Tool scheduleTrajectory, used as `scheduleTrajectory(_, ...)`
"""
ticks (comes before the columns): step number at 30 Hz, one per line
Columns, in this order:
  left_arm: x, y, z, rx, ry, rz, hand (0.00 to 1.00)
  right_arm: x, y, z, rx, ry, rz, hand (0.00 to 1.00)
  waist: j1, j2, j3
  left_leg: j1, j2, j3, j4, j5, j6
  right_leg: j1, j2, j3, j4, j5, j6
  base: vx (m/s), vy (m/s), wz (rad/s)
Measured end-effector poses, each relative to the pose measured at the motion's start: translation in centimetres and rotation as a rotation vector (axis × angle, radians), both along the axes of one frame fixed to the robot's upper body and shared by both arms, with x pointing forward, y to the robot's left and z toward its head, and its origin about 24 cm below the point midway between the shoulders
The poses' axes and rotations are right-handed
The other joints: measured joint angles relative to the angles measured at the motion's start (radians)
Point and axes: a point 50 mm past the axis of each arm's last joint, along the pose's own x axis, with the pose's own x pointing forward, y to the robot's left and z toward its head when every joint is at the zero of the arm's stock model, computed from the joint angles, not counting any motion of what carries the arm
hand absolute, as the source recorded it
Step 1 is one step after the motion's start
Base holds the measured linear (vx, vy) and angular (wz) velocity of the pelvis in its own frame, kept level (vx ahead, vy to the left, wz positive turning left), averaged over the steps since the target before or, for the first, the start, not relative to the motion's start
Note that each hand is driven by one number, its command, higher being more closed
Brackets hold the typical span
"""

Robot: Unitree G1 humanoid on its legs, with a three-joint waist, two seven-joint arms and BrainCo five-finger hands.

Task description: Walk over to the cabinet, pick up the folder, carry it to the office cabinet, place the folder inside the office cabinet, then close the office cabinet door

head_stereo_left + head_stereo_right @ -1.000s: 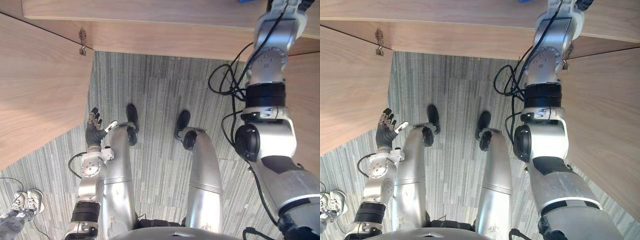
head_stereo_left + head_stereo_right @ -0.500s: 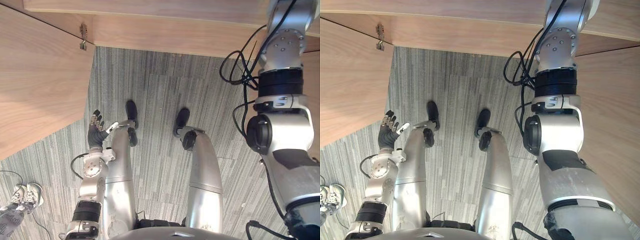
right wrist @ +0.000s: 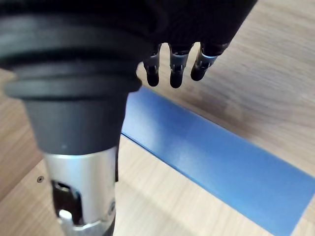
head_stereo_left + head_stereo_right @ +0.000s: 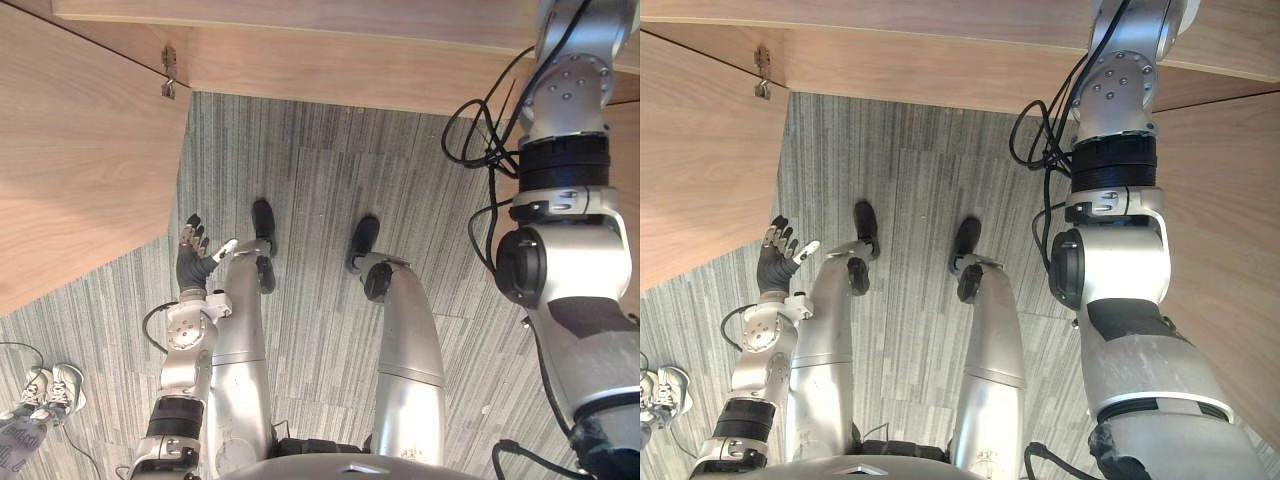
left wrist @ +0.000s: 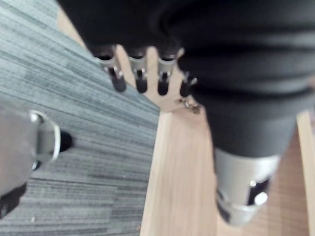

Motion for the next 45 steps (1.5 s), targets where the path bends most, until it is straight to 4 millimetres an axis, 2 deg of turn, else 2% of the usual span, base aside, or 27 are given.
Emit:
scheduleTrajectory(2,0.0,0.0,0.0,0.0,0.0,-0.001,0.0,0.1,-0.2,-0.4,-0.118,0.016,-0.045,0.0,-0.001,0.0,0.0,0.014,0.0,0.001,-0.013,0.003,0.0,0.014,0.001,-0.002,-0.011,0.002,0.001,0.0,0.0,0.0)
scheduleTrajectory(6,0.0,0.1,0.0,0.004,0.001,0.0,0.0,0.0,-1.4,-1.3,-0.217,0.035,-0.091,0.0,-0.004,-0.001,0.0,0.022,0.001,0.002,-0.018,0.003,0.001,0.027,0.003,-0.004,-0.025,0.007,0.004,0.0,0.0,0.0)
scheduleTrajectory(10,0.0,0.5,-0.4,0.02,0.021,0.001,0.0,-0.1,-3.7,-3.0,-0.364,0.104,-0.197,0.0,-0.012,-0.001,0.0,0.025,0.002,0.007,-0.031,0.005,0.004,0.036,0.007,-0.003,-0.05,0.021,0.012,0.0,0.015,-0.04)
scheduleTrajectory(13,-0.1,1.0,-1.0,0.039,0.054,0.003,0.0,-0.1,-4.7,-4.3,-0.461,0.156,-0.243,0.0,-0.02,-0.001,0.0,0.046,0.002,0.019,-0.034,0.005,0.005,0.055,0.004,-0.001,-0.057,0.023,0.014,0.0,0.0,0.0)
scheduleTrajectory(16,-0.3,1.5,-1.5,0.058,0.079,0.003,0.0,0.1,-4.5,-4.9,-0.583,0.19,-0.261,0.0,-0.025,-0.002,-0.025,0.058,0.012,0.042,-0.048,-0.008,0.025,0.063,0.005,0.003,-0.072,0.018,0.023,-0.02,-0.003,-0.05)
scheduleTrajectory(21,0.1,2.1,-1.2,0.091,0.077,-0.016,0.0,-0.5,-5.2,-4.2,-0.965,0.259,-0.459,0.0,-0.034,-0.002,-0.025,0.061,0.034,0.079,-0.049,-0.003,0.026,0.069,0.004,0.004,-0.086,0.032,0.025,0.0,0.003,-0.02)
scheduleTrajectory(23,1.0,2.4,-0.7,0.108,0.066,-0.02,0.0,-0.3,-4.7,-4.5,-1.132,0.301,-0.558,0.0,-0.038,-0.002,-0.025,0.062,0.035,0.081,-0.049,-0.004,0.026,0.074,0.004,0.004,-0.094,0.037,0.029,0.0,0.0,0.0)
scheduleTrajectory(26,2.4,2.6,0.8,0.125,0.026,-0.026,0.0,0.0,-4.1,-4.5,-1.26,0.322,-0.638,0.0,-0.039,-0.002,-0.025,0.062,0.036,0.084,-0.05,-0.003,0.026,0.076,0.004,0.004,-0.104,0.043,0.033,0.0,0.0,0.0)
scheduleTrajectory(32,3.9,3.2,2.4,0.147,0.0,-0.022,0.0,0.2,-3.8,-3.9,-1.386,0.341,-0.729,0.0,-0.049,-0.002,-0.025,0.062,0.038,0.1,-0.059,-0.002,0.035,0.077,0.004,0.011,-0.126,0.059,0.041,-0.01,0.012,-0.04)
scheduleTrajectory(40,4.0,3.9,2.6,0.143,-0.003,-0.003,0.0,0.3,-3.5,-3.8,-1.503,0.36,-0.808,0.0,-0.054,-0.002,-0.025,0.062,0.041,0.115,-0.068,0.003,0.043,0.077,0.006,0.017,-0.149,0.074,0.049,0.0,0.003,-0.02)
scheduleTrajectory(45,3.9,4.0,2.5,0.135,-0.001,0.007,0.0,-0.6,-2.7,-6.2,-1.455,0.296,-0.783,0.0,-0.057,-0.003,-0.025,0.062,0.041,0.115,-0.067,0.002,0.044,0.076,0.007,0.018,-0.15,0.074,0.049,0.0,0.0,0.0)
